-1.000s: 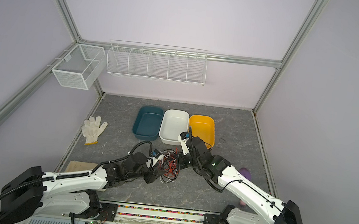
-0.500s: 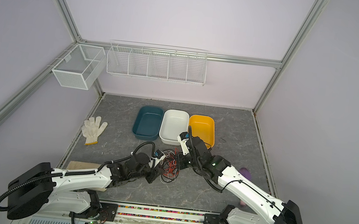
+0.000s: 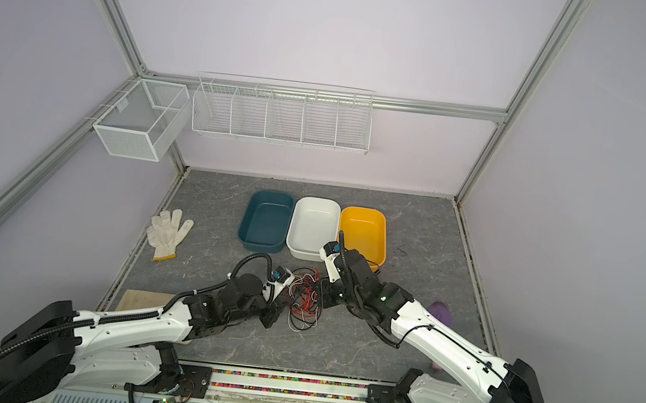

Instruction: Untangle the cables

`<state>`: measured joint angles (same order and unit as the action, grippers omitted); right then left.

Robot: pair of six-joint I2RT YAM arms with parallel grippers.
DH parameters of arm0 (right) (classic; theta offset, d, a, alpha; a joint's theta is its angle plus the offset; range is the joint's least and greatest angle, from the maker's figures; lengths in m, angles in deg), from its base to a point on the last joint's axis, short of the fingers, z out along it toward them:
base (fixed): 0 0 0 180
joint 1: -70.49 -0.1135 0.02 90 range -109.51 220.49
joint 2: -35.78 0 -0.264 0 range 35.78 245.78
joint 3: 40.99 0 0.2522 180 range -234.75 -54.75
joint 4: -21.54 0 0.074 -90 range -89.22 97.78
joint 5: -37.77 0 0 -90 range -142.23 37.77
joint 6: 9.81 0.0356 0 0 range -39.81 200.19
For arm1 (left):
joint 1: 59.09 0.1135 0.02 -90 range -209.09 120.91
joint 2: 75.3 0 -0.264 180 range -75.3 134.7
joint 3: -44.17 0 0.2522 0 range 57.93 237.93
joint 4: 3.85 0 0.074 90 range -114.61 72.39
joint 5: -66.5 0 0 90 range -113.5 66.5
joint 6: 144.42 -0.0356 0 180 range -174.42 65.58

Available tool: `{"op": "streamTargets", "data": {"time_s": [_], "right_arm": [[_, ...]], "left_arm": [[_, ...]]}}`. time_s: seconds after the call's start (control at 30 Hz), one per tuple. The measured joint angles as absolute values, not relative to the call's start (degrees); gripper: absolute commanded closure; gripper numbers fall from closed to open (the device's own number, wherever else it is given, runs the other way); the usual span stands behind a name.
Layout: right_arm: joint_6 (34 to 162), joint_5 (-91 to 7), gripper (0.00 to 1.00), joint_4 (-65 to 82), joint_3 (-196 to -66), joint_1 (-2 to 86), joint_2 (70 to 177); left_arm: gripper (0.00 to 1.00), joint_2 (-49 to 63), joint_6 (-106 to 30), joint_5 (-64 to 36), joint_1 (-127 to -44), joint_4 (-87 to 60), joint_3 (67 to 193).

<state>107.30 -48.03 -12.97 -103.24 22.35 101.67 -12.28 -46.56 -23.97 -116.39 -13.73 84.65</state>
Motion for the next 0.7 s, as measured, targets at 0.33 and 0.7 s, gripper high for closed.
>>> {"op": "streamTargets", "data": {"time_s": [0.33,0.7], "right_arm": [[109.9,-52.3,0.94,-12.4,-97.7,23.1,101.3],[111.7,-50.2,0.94,-6.7,-93.5,23.6,109.8]], "left_arm": [[1.00,-33.9,-46.1,-31.2,-116.4,-23.1,87.2],[1.00,-42.8,-49.0,-43.3,-116.4,-24.0,89.0]]}}
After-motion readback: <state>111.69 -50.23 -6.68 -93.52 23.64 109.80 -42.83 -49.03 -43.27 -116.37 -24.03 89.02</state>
